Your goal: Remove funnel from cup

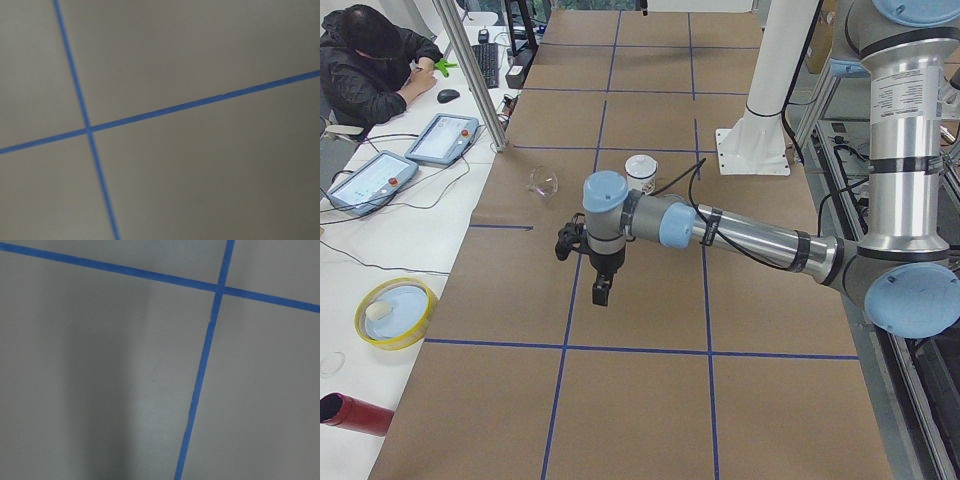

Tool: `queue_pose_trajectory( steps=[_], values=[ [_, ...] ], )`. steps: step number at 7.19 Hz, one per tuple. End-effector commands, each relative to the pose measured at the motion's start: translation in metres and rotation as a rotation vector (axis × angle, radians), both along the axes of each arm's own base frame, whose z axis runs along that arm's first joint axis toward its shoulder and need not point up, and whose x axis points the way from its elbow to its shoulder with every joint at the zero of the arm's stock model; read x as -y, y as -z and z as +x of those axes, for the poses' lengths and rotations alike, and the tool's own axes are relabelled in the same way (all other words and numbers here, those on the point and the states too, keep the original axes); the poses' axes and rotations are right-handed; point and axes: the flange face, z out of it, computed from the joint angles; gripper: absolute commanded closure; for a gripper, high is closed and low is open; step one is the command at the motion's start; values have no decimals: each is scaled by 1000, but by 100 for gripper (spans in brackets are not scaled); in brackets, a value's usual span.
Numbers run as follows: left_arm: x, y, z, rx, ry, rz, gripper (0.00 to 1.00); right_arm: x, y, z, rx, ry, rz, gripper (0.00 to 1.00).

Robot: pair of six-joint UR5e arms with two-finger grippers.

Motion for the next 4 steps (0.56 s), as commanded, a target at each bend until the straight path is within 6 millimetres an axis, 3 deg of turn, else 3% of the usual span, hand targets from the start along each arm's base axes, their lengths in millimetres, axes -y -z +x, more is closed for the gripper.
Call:
queue_pose_trajectory(
  steps=[1, 2, 4],
  values=[
    [-35, -42, -59, -28, 73, -40, 0, 0, 0, 0, 0, 0, 0, 0],
    [-38, -58, -59, -29, 76, -81, 0, 0, 0, 0, 0, 0, 0, 0],
    [-37, -56, -60, -24, 76, -86, 0, 0, 0, 0, 0, -1, -1, 0]
  ],
)
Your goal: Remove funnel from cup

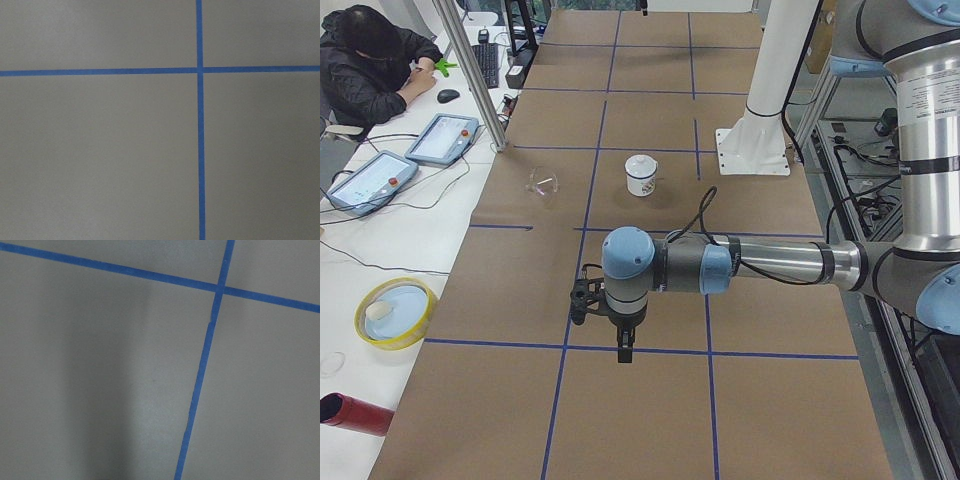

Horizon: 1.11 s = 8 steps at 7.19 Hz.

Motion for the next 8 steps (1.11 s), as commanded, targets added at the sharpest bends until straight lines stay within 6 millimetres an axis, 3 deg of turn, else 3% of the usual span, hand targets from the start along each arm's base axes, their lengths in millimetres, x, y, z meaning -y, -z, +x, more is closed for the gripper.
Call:
queue_pose_trajectory(
  steps=[1, 5, 8],
  values=[
    [3, 7, -1, 4, 0, 14, 0, 0, 0, 0, 0, 0, 0, 0],
    [6, 19, 1, 0, -16, 64, 0, 0, 0, 0, 0, 0, 0, 0],
    [2, 13, 1, 8, -129, 146, 0, 0, 0, 0, 0, 0, 0, 0]
  ],
)
